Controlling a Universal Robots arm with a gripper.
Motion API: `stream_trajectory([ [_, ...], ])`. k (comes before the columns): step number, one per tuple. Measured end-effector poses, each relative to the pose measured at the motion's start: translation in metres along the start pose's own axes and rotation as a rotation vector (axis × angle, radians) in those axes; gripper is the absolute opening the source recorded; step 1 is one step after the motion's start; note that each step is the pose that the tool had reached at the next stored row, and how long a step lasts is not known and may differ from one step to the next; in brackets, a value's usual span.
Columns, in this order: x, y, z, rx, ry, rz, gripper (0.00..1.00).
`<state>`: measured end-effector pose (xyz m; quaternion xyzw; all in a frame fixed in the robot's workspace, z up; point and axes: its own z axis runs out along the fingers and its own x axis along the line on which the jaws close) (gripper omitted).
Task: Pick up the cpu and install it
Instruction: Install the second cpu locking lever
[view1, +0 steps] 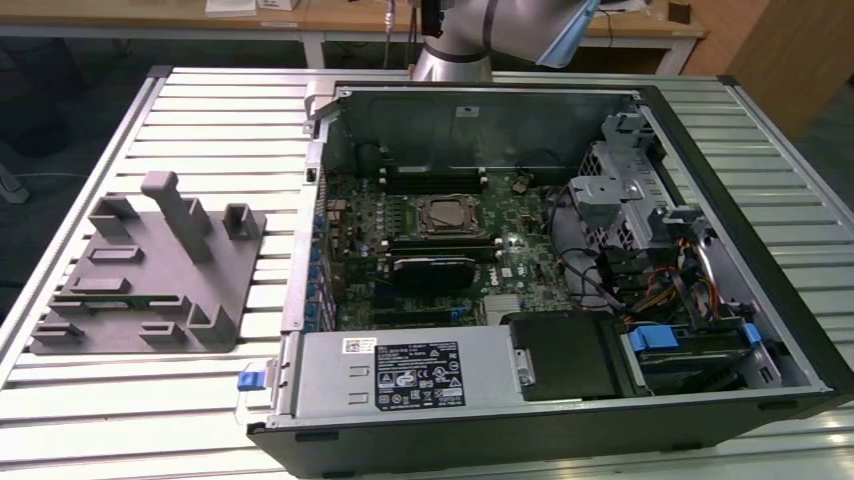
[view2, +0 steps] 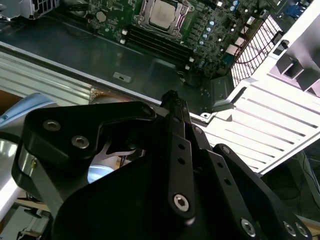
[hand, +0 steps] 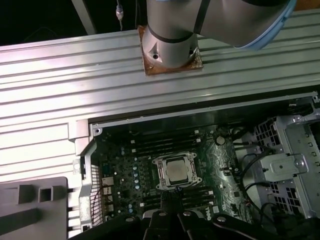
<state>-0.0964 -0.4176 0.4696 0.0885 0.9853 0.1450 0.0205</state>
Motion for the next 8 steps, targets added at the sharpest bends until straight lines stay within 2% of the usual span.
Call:
stream_trajectory([
  [8,0.0002,-0.0042,0.0138,0.001,-0.0004,0.001,0.11],
])
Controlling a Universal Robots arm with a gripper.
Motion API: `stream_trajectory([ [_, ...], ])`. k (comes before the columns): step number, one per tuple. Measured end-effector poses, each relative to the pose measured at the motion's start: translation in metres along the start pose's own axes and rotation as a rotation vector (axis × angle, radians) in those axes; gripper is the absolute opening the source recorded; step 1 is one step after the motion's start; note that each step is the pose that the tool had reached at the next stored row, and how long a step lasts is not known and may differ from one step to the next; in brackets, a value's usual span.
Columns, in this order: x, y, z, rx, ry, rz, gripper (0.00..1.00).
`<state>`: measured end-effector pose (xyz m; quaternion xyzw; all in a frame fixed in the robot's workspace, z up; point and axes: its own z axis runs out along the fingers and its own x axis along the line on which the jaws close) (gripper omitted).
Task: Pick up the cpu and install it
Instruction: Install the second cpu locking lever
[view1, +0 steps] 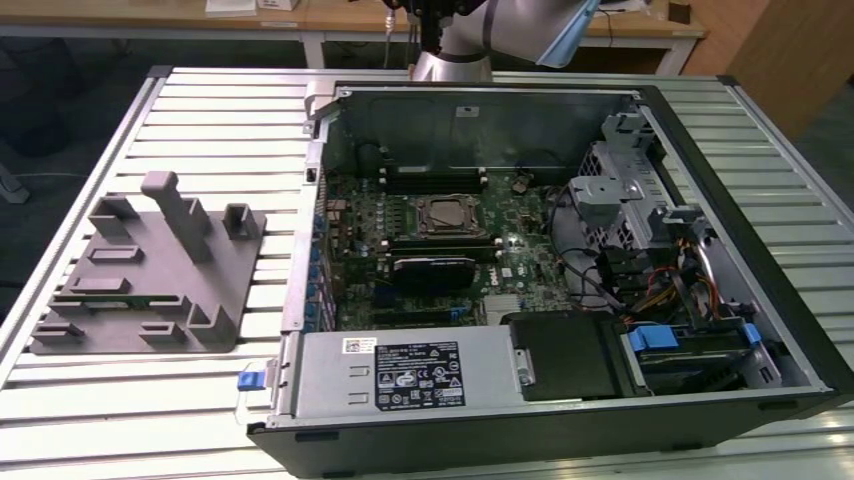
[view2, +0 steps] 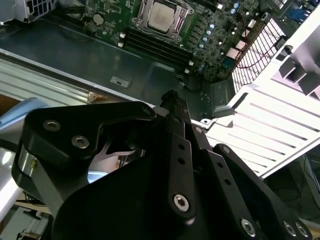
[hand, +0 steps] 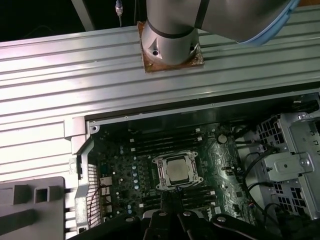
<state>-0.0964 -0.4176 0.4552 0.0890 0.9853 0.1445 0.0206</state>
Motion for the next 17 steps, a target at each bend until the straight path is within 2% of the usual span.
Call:
stream_trajectory([
  [17,0.0005,-0.009,0.0299,0.0,-0.0003,0.001,0.11],
])
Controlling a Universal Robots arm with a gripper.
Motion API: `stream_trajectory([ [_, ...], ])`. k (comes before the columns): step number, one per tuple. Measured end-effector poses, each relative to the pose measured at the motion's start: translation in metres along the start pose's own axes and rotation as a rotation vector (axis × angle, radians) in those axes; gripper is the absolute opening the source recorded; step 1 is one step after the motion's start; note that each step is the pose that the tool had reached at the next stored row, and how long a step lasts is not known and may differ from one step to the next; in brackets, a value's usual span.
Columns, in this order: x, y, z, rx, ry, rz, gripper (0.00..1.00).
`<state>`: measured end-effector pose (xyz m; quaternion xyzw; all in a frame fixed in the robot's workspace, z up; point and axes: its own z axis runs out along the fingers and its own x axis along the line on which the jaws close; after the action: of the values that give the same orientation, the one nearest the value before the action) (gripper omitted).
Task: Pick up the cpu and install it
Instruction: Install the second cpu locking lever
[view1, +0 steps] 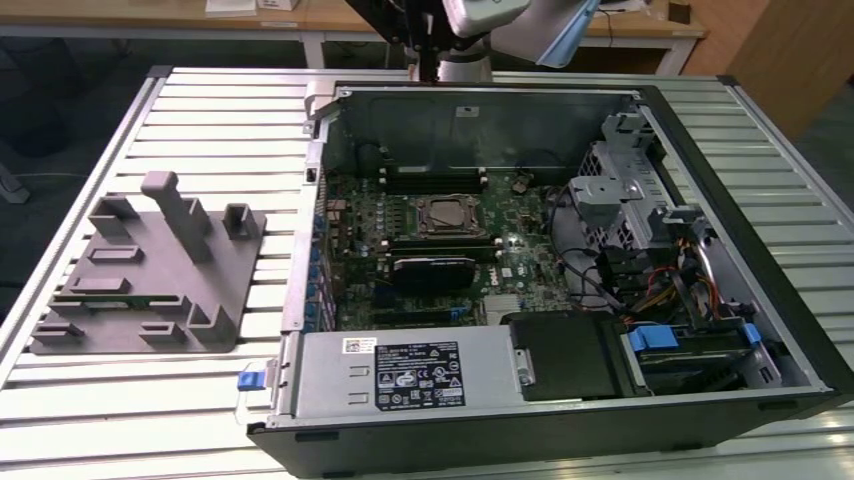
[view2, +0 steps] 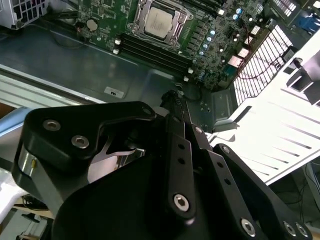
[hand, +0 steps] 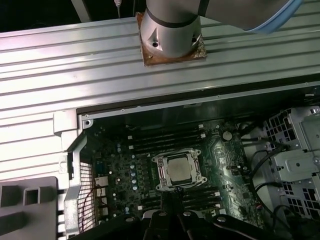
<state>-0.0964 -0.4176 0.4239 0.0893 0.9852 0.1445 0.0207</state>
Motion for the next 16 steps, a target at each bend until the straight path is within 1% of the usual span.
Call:
stream_trajectory([
  [11,0.0004,-0.0066,0.0219,0.0004,-0.0001,0.0,0.11],
  [13,0.0004,-0.0072,0.0238,0.0007,-0.0001,0.0,0.11],
  [16,0.0004,-0.0072,0.0238,0.0007,-0.0001,0.0,0.11],
])
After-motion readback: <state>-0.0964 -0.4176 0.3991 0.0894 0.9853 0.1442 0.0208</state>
